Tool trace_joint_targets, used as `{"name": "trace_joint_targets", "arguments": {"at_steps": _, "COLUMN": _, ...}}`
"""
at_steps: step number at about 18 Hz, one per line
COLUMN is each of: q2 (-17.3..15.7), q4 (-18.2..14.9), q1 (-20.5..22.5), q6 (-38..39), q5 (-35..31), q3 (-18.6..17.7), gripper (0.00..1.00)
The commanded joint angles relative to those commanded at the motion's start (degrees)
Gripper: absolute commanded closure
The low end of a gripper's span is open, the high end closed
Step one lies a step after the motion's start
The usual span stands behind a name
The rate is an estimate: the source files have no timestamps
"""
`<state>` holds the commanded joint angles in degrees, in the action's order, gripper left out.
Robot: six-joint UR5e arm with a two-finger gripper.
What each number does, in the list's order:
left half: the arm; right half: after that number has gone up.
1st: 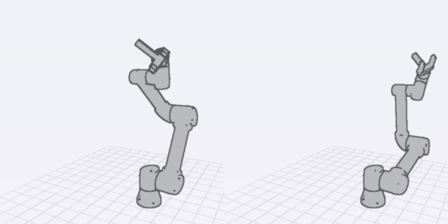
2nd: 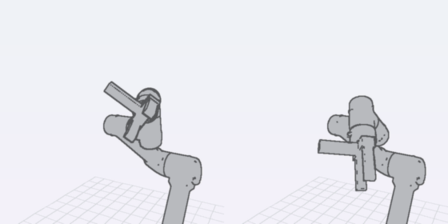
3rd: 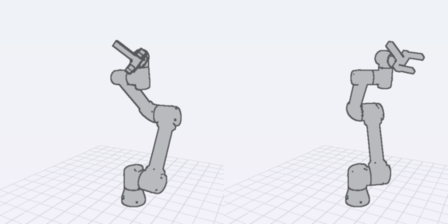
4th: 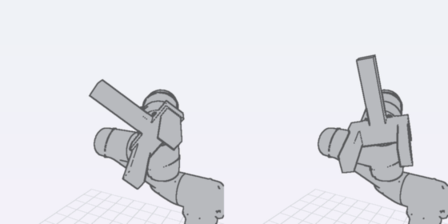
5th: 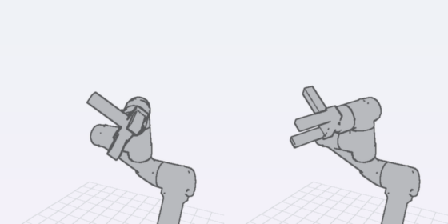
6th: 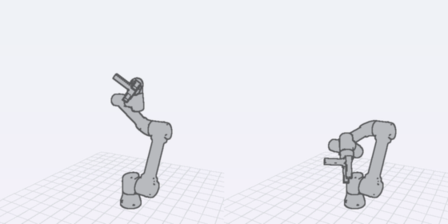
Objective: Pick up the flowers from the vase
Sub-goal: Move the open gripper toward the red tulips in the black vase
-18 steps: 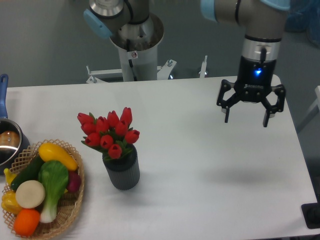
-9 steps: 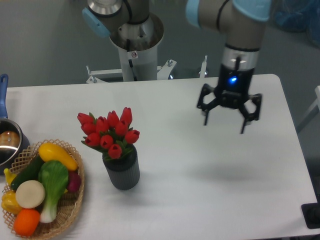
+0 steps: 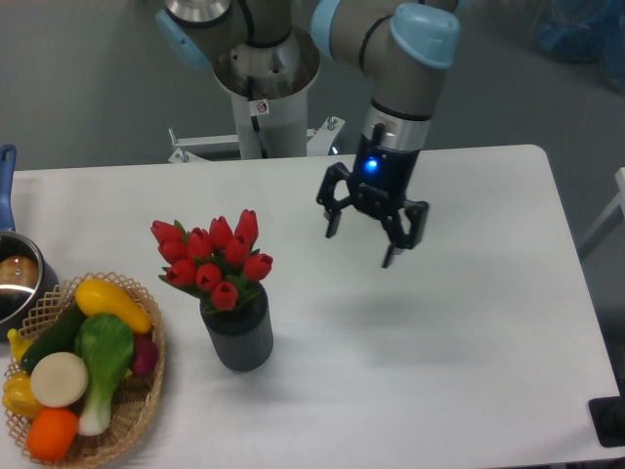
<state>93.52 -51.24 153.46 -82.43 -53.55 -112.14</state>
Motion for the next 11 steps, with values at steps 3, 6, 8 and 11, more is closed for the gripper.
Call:
{"name": "trace_joint_targets", "arguments": {"at_steps": 3, "q2": 0.4, "q4": 0.1, "q1": 0.5, "q6": -2.2, "q5": 7.7, "q3": -2.0, "gripper": 0.0}}
{"name": "trace_joint_targets", "arguments": {"at_steps": 6, "q2": 0.1, "q4": 0.1, "q1": 1.0, "q6": -2.3, "q5": 12.2, "q3": -3.6, "gripper": 0.0}}
{"name": "trace_joint_targets", "arguments": {"at_steps": 8, "q2": 0.1, "q4": 0.2, "q1": 0.8, "q6": -2.4, "q5": 13.0, "q3": -4.7, "gripper": 0.0}}
{"name": "trace_joint_targets", "arguments": {"at_steps": 11, "q2": 0.1, "q4": 0.4, "q1": 0.3, "q6": -2.2, "q5": 17.5, "q3": -5.8, "gripper": 0.0}}
